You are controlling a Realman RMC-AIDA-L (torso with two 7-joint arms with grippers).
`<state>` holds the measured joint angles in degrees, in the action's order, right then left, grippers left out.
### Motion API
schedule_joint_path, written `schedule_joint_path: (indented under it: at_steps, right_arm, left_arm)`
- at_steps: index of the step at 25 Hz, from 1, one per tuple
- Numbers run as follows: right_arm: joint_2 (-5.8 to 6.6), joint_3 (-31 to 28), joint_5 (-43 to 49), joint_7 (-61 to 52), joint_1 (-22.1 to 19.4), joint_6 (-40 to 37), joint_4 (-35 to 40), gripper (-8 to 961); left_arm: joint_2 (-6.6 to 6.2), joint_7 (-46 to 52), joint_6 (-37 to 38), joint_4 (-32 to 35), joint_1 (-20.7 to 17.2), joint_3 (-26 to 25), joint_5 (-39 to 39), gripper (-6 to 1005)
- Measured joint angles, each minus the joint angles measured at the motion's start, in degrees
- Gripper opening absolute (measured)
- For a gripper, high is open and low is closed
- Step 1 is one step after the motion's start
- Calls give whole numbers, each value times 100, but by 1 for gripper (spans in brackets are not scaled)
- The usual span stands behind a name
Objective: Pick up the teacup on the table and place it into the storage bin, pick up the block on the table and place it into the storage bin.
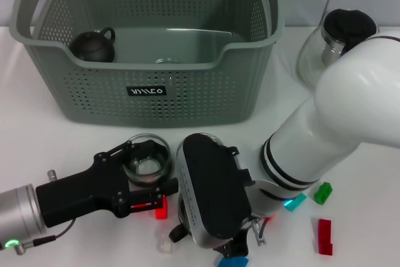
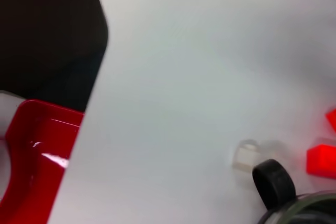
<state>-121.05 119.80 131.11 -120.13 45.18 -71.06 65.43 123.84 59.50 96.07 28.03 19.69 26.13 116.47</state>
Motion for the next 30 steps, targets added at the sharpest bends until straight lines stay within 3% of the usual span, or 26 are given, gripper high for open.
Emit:
schedule_joint_path:
  at_steps: [1, 9, 15, 19, 22, 27, 30]
  right_arm:
    - [2, -4, -2, -13, -11, -38, 38, 66]
    - [58, -119, 22, -307, -229, -488, 404, 56]
    - [81, -849, 236, -359, -749, -1383, 1173, 57]
    - [89, -1744, 430, -370, -1041, -2153, 1885, 59]
    - [85, -2600, 370, -370, -1023, -2881, 2449, 64]
    - [101, -4448, -450, -596, -399, -4116, 3011, 72]
    - [217, -5287, -841, -931, 105, -4240, 3081, 77]
  left_arm:
    - [0, 0, 0, 0, 0, -5, 0, 950]
    - [0, -6, 0, 0, -10, -28, 7, 950]
    - [-8, -10, -20, 33, -49, -114, 6, 949]
    - [-22, -18, -34, 35, -68, -252, 4, 949]
    - [-24, -19, -33, 35, -64, -288, -17, 949]
    - [-26, -25, -78, 36, -50, -329, -43, 949]
    - [-27, -29, -125, 36, -55, -331, -46, 949]
